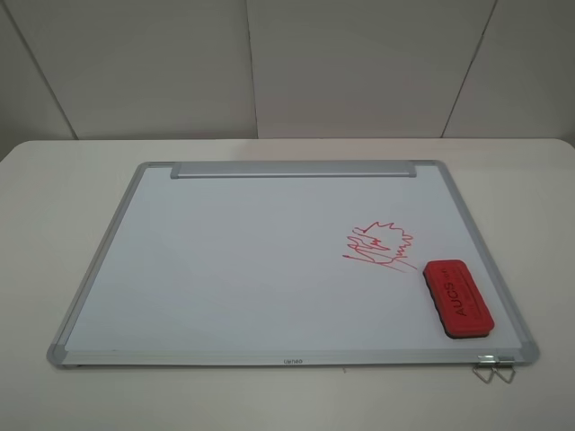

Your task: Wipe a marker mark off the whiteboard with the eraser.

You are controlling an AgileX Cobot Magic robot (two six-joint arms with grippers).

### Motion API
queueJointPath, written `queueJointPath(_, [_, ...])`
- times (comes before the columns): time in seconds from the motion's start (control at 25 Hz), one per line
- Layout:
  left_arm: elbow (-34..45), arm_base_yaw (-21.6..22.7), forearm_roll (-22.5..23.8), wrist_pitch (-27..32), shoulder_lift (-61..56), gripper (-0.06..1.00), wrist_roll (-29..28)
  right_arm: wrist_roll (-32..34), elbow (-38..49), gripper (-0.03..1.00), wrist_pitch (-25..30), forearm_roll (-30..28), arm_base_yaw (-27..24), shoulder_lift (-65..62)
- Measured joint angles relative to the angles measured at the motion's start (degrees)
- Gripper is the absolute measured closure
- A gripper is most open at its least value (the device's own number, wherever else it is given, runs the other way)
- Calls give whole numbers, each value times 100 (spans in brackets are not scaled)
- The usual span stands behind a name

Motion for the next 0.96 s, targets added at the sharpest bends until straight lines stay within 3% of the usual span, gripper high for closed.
queueJointPath(0.96, [0, 0, 0, 0, 0, 16, 0, 0, 0, 18, 0, 0, 0, 0])
